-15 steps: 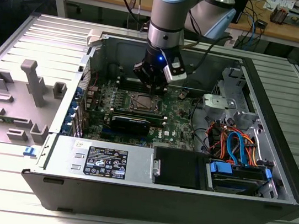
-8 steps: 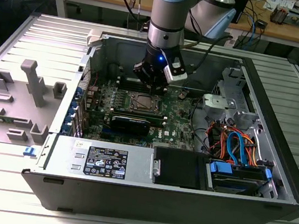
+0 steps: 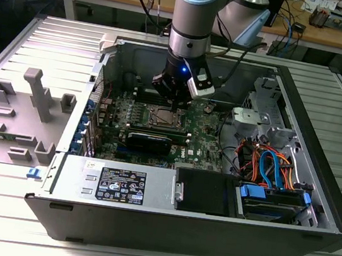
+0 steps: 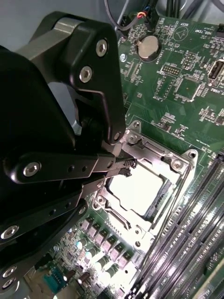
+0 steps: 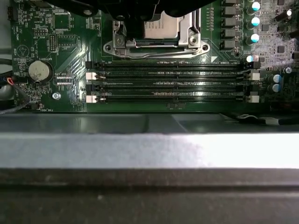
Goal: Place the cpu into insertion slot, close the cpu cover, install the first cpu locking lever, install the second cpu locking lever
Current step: 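Install the second cpu locking lever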
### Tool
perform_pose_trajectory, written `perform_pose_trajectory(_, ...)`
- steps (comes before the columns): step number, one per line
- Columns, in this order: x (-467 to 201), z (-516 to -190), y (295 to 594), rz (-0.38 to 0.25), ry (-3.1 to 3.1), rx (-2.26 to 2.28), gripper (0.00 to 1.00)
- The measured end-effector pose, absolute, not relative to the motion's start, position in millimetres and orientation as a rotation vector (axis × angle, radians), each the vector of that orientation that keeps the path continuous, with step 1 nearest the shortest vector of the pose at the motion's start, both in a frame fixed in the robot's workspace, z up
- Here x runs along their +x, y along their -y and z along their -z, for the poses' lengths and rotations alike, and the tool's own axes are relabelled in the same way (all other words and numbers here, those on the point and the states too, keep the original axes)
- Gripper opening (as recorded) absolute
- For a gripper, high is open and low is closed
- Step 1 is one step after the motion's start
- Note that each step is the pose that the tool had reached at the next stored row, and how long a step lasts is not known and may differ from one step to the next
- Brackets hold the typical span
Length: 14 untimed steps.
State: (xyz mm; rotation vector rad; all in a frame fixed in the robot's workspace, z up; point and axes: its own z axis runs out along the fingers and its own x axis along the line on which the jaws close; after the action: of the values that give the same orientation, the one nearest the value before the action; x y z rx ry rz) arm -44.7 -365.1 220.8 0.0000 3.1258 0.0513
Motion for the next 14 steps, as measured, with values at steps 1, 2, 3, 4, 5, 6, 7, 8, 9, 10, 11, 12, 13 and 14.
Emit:
perform_pose_trajectory(1,-44.7,-221.1,365.4,-0.051,-3.126,0.0,0.11)
perform_pose_trajectory(2,-44.6,-221.2,365.7,-0.052,-3.126,0.0,0.11)
perform_pose_trajectory(3,-44.6,-221.2,366.2,-0.052,-3.126,0.0,0.11)
perform_pose_trajectory(4,-44.6,-221.2,366.8,-0.052,-3.126,0.0,0.11)
perform_pose_trajectory(5,-44.6,-221.2,367.8,-0.052,-3.126,0.0,0.11)
perform_pose_trajectory(6,-44.6,-221.2,369.0,-0.052,-3.126,0.0,0.11)
perform_pose_trajectory(7,-44.6,-221.2,370.3,-0.052,-3.126,0.0,0.11)
perform_pose_trajectory(8,-44.6,-221.3,372.0,-0.052,-3.126,0.0,0.11)
perform_pose_trajectory(9,-44.6,-221.2,372.8,-0.052,-3.126,0.0,0.11)
perform_pose_trajectory(10,-44.6,-221.2,375.2,-0.052,-3.126,0.0,0.11)
perform_pose_trajectory(11,-44.6,-221.2,376.2,-0.052,-3.126,0.0,0.11)
perform_pose_trajectory(12,-44.7,-221.4,376.6,-0.051,-3.126,0.0,0.11)
perform_pose_trajectory(13,-44.7,-221.7,376.8,-0.051,-3.126,0.0,0.11)
perform_pose_trajectory(14,-44.7,-222.6,376.8,-0.052,-3.126,0.0,0.11)
